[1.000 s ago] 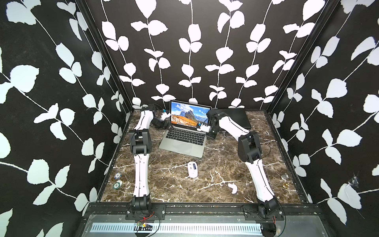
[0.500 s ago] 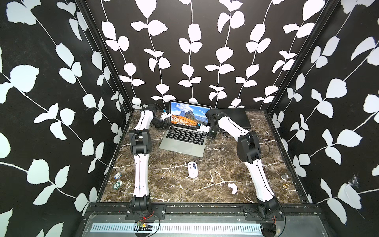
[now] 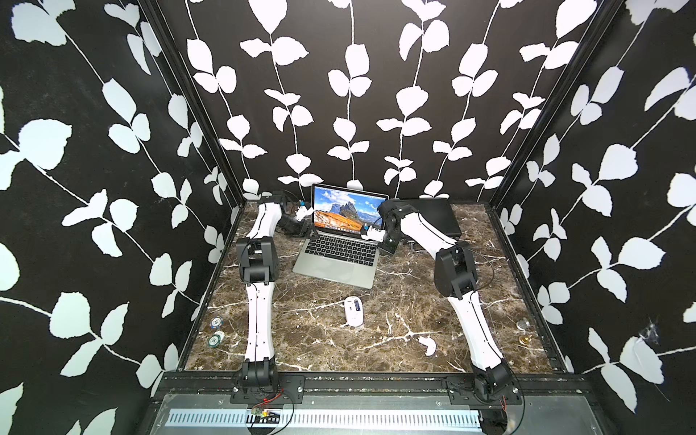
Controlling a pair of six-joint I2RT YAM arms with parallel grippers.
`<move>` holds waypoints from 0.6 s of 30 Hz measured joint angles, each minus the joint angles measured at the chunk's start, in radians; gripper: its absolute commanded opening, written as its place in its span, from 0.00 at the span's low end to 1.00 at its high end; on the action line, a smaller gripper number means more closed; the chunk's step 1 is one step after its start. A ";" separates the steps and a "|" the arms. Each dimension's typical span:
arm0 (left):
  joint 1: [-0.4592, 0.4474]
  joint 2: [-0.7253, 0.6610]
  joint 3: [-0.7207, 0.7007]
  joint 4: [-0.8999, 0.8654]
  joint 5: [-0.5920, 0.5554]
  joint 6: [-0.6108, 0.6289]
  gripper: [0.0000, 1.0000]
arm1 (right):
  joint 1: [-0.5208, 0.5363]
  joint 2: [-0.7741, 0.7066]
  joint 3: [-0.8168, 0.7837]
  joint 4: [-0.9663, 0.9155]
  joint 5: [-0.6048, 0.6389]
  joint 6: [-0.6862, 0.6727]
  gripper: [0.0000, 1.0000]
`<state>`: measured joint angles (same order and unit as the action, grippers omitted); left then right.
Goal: Insert the wireless mouse receiver into the laptop
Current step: Insert the USB plug into the USB port.
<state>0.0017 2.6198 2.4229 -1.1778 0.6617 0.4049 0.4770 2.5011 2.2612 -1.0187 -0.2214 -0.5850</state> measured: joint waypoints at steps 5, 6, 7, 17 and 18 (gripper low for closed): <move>0.000 0.000 0.000 0.000 0.000 0.000 0.75 | -0.004 0.000 -0.002 0.002 -0.011 0.033 0.00; 0.000 0.000 0.000 0.000 0.000 0.000 0.75 | -0.003 0.000 -0.004 0.004 -0.008 0.032 0.00; 0.000 0.000 0.000 0.000 0.000 0.000 0.75 | -0.002 0.000 -0.010 0.009 -0.004 0.031 0.00; 0.000 0.000 0.000 0.000 0.001 0.006 0.75 | 0.016 -0.058 -0.137 0.124 0.049 -0.018 0.00; 0.000 0.000 0.000 0.000 0.001 0.006 0.75 | 0.016 -0.058 -0.137 0.124 0.050 -0.016 0.00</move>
<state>0.0017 2.6202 2.4229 -1.1782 0.6624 0.4110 0.4931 2.4428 2.1242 -0.8944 -0.1715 -0.6014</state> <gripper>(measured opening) 0.748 0.128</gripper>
